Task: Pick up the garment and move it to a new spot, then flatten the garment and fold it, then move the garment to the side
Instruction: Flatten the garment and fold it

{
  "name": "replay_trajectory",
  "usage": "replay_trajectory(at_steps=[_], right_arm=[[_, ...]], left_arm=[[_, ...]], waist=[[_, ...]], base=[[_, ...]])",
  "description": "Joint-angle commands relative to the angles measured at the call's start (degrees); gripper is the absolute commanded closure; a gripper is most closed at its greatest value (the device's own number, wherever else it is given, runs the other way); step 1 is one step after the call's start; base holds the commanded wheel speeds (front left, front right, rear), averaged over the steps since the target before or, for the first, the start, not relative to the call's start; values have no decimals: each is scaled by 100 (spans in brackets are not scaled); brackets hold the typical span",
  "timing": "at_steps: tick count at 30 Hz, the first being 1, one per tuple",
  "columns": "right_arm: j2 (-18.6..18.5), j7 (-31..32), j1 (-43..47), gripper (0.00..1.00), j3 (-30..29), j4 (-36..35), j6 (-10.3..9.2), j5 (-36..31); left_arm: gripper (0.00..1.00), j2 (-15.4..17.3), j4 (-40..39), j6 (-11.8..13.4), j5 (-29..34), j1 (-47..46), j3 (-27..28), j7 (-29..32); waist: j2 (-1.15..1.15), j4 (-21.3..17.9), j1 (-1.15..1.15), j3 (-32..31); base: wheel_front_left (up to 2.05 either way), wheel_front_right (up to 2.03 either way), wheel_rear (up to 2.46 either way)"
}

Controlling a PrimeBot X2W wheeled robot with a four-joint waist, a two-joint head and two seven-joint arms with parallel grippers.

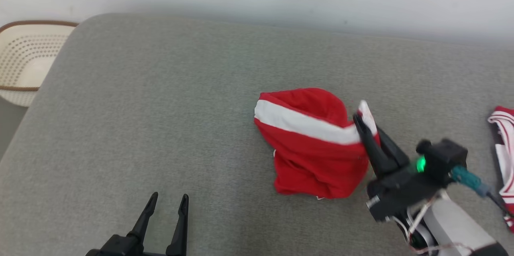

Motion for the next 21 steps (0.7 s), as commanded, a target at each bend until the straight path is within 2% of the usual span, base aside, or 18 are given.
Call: replay_trajectory(at_steps=[1,5,8,12,13,14,15,21], right_arm=[[-106,-2,148,100,54,36,1,34],[-423,-1,619,100,271,226,0,231],[-560,-3,875,100,224,369,0,360],[-521,-1,1243,100,-313,654,0,281],[-497,-1,1316,90,-418,776,1,238],[-438,-1,1354,15,-504,875,0,225],[-355,-4,1341,0,-630,905,1,207],[61,-2,1520,0,-1702,1031,0,-282]], left_arm=[[0,6,12,-18,14,-30,33,-18],[0,3,41,-40,39,-42,63,-18],[0,5,79,-60,61,-57,85,-18],[0,5,111,-77,68,-77,82,-18],[0,5,113,-77,70,-81,74,-18],[0,4,130,-87,71,-85,65,-18],[0,2,142,-101,72,-94,65,-18],[0,5,192,-132,57,-97,75,-18]], waist=[[-1,-223,0,-49],[-1,-437,0,-86],[-1,-553,0,-129],[-1,-675,0,-187],[-1,-692,0,-195],[-1,-709,0,-208],[-1,-725,0,-214],[-1,-841,0,-309]], base=[[0,0,0],[0,0,0],[0,0,0],[0,0,0],[0,0,0],[0,0,0],[0,0,0],[0,0,0]])
